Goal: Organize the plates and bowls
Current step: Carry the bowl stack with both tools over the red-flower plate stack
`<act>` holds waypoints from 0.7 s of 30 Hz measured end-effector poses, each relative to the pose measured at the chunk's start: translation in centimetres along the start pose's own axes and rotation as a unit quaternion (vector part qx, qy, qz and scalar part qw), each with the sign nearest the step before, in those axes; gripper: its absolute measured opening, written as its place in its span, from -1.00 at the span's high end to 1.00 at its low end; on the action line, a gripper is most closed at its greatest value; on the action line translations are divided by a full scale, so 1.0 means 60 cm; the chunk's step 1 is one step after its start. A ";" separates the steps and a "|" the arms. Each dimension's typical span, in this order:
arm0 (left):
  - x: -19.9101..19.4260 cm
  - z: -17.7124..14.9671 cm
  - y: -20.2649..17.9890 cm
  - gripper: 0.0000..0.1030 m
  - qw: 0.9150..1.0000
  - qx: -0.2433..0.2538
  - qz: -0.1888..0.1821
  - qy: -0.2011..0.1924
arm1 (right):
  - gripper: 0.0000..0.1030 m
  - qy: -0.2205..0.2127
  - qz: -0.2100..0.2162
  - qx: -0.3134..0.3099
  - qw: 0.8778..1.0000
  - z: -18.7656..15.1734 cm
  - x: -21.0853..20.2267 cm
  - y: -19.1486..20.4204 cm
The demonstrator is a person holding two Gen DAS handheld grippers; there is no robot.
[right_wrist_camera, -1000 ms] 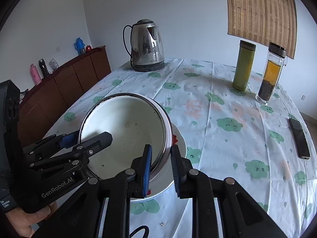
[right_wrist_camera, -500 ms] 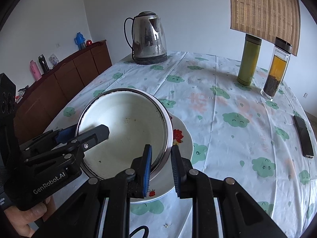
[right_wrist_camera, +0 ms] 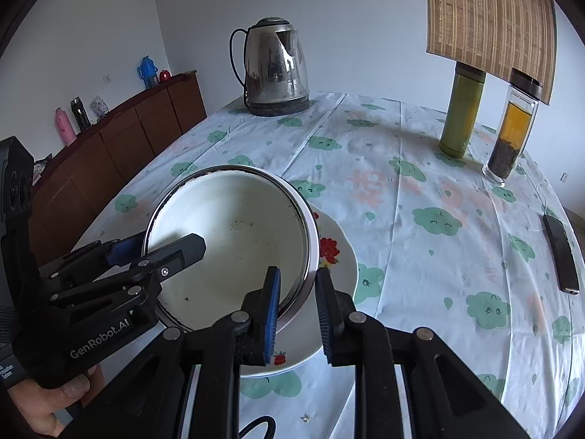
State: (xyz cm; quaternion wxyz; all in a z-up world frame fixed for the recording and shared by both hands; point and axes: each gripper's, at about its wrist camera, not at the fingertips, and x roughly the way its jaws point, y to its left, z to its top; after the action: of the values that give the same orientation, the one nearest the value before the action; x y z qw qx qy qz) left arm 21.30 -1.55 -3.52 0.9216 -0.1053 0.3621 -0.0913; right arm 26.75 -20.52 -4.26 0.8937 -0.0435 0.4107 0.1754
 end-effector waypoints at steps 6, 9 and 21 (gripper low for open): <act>0.002 -0.001 -0.001 0.16 1.000 0.000 0.000 0.003 | 0.59 0.014 -0.004 -0.005 1.000 0.002 0.012 -0.001; 0.004 -0.001 0.002 0.16 1.000 -0.003 -0.001 0.005 | 0.59 0.018 -0.004 -0.007 1.000 0.005 0.015 0.000; 0.013 0.001 0.022 0.16 0.999 -0.026 -0.022 0.011 | 0.55 0.013 0.009 -0.003 1.000 0.009 0.013 -0.001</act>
State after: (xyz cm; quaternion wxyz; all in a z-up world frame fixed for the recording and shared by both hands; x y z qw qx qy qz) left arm 22.04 -0.46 -4.33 0.9125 -0.1359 0.3717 -0.1034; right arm 27.59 -20.23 -4.50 0.8864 -0.0451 0.4223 0.1842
